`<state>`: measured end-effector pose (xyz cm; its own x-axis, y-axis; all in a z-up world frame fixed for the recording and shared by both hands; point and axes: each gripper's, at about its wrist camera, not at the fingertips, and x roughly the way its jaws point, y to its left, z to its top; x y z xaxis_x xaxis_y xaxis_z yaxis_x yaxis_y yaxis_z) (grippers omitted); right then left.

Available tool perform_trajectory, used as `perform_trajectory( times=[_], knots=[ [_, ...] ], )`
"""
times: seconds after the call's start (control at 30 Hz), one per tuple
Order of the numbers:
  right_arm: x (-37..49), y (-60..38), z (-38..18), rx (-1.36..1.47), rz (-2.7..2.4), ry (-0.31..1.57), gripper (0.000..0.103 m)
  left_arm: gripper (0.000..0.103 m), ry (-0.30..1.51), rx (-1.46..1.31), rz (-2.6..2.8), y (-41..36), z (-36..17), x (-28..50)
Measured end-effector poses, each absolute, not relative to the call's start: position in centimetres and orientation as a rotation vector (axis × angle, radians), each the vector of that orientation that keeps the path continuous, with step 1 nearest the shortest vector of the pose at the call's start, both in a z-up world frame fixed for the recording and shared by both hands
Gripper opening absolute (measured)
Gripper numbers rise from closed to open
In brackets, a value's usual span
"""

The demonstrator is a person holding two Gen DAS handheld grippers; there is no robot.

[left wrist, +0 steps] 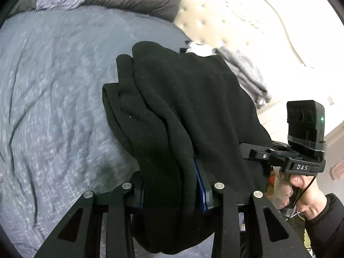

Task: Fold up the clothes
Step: 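Grasp the black sweatshirt with both grippers and lift it, then carry the black sweatshirt with both grippers over the stack of folded grey clothes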

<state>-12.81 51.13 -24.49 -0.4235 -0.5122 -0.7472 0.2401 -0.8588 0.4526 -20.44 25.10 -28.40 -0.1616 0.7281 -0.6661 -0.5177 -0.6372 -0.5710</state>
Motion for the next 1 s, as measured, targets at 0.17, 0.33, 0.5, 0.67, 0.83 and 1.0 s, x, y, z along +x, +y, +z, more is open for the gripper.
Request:
perform_trajectory(
  times=[0.17,0.33,0.5,0.67,0.83,1.0],
  knots=[
    [-13.3,53.7,-21.1,1.301,-2.329,-0.353,0.038,0.038,-0.237,-1.199,1.908,27.2,-24.5,-20.1],
    [-14.1,57.6,-17.6,1.269,-2.367,-0.327,0.038,0.038,-0.228,-1.142,1.91,31.4,-20.8,-20.3],
    [-15.0,61.7,-14.1,1.264,-2.426,-0.255,0.038,0.038,-0.212,-1.084,1.9,36.4,-17.1,-20.8],
    [-15.5,65.8,-10.7,1.255,-2.488,-0.183,0.038,0.038,-0.215,-1.034,1.888,41.3,-14.0,-21.5],
    [-16.8,69.8,-8.7,1.248,-2.52,-0.148,0.038,0.038,-0.218,-1.001,1.858,46.2,-11.7,-22.4],
    [-18.2,73.6,-8.3,1.264,-2.533,-0.11,0.038,0.039,-0.202,-0.992,1.852,51.0,-11.0,-23.3]
  ],
)
